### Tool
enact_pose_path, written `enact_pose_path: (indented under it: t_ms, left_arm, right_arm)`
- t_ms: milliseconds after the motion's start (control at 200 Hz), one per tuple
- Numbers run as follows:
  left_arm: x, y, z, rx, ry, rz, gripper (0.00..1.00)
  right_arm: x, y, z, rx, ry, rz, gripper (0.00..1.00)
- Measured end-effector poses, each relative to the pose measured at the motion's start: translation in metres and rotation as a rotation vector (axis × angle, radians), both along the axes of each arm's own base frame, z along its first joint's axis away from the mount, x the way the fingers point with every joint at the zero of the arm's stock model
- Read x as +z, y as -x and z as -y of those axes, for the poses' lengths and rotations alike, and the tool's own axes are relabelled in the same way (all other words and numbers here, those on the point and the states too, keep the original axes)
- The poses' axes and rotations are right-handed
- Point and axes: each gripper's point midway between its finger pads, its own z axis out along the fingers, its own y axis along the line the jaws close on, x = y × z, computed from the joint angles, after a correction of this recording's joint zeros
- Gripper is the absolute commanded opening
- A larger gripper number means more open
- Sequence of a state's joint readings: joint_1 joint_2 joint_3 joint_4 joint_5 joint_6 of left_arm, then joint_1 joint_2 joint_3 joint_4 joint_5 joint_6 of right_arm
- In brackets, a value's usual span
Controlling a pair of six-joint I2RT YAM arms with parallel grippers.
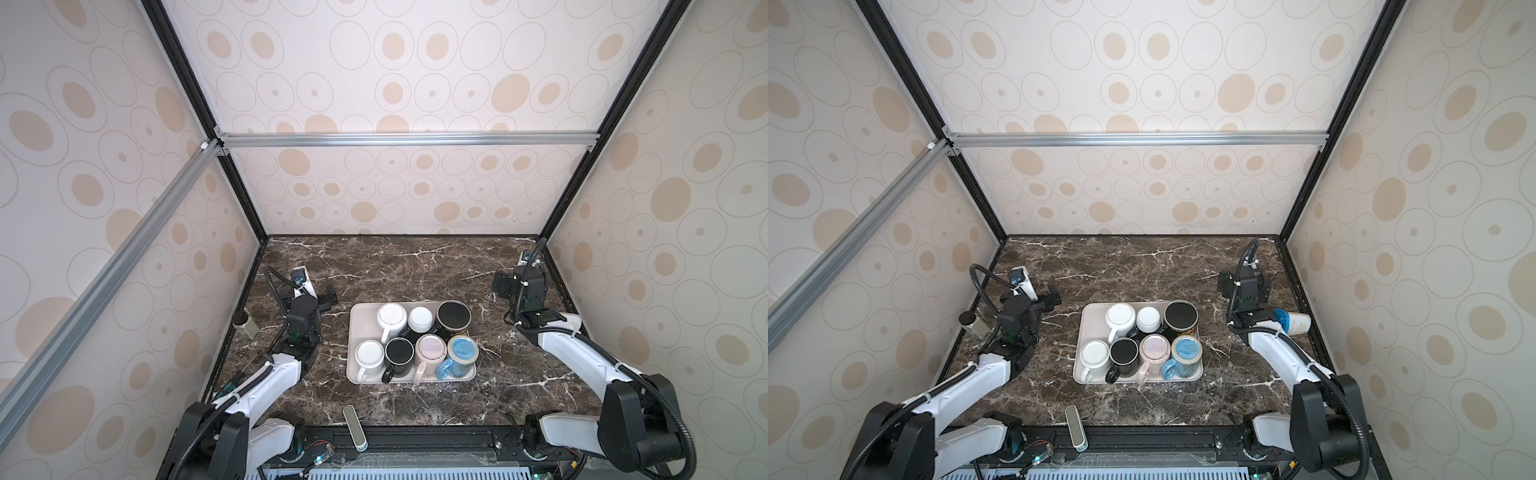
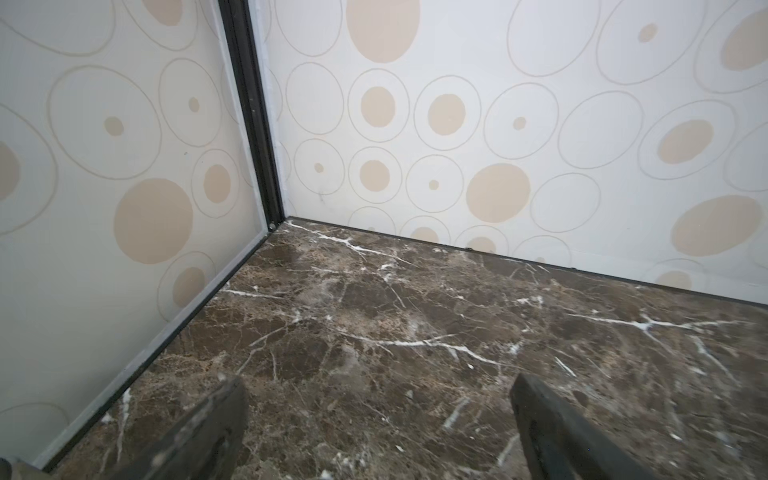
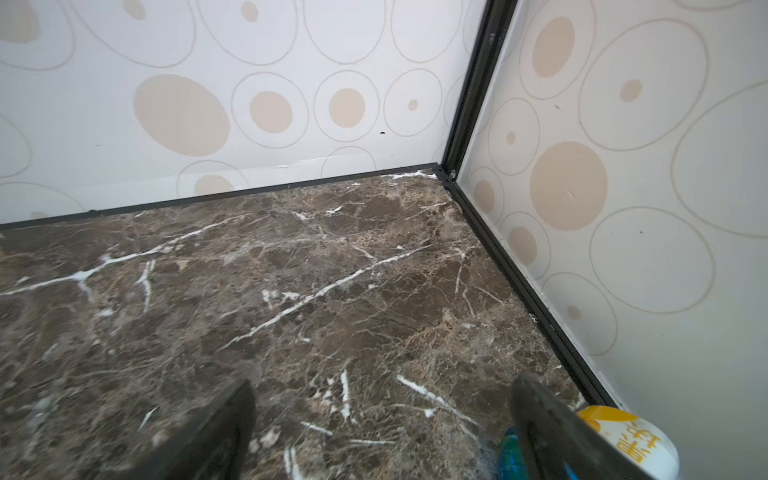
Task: Turn the mug right side up
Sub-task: 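Reach the right gripper over the upside-down white mug while the left arm advances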
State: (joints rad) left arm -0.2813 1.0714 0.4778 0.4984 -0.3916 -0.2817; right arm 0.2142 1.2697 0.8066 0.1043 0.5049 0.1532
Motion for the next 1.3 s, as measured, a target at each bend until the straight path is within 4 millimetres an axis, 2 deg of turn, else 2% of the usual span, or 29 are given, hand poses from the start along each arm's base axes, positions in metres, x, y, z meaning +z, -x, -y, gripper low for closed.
enact_pose_path:
  t_ms: [70,190,235,365,555,755,855,975,1110,1215,1300]
  left_arm:
    - [0.003,0.013,0.007,-0.026,0.046,-0.025,1.00]
    - [0.010,0.034,0.024,-0.088,0.113,-0.076,1.00]
    - [0.014,0.040,0.028,-0.108,0.129,-0.098,1.00]
    - [0.018,0.049,0.040,-0.164,0.148,-0.181,1.00]
    - [0.014,0.052,0.054,-0.228,0.144,-0.299,1.00]
    - [0.022,0.051,0.059,-0.250,0.139,-0.360,1.00]
    - [0.017,0.050,0.063,-0.271,0.148,-0.387,1.00]
    - [0.007,0.051,0.064,-0.289,0.165,-0.412,1.00]
    - [-0.005,0.055,0.047,-0.262,0.222,-0.416,1.00]
    - [-0.012,0.057,0.034,-0.234,0.269,-0.413,1.00]
    - [-0.019,0.059,0.032,-0.235,0.296,-0.422,1.00]
  right_arm:
    - [0.011,0.005,-0.017,0.019,-0.014,-0.024,0.80]
    - [0.040,0.026,-0.059,0.064,-0.040,-0.036,0.74]
    - [0.052,0.038,-0.080,0.093,-0.053,-0.028,0.69]
    - [0.081,0.077,-0.149,0.227,-0.112,-0.002,0.69]
    - [0.089,0.109,-0.209,0.330,-0.167,-0.040,0.62]
    - [0.103,0.142,-0.290,0.413,-0.319,-0.092,0.60]
    - [0.093,0.159,-0.328,0.442,-0.385,-0.146,0.58]
    - [0.059,0.180,-0.358,0.472,-0.439,-0.256,0.55]
    - [0.018,0.197,-0.371,0.468,-0.490,-0.381,0.49]
    - [-0.003,0.208,-0.380,0.462,-0.512,-0.441,0.49]
    - [-0.016,0.220,-0.395,0.471,-0.531,-0.484,0.48]
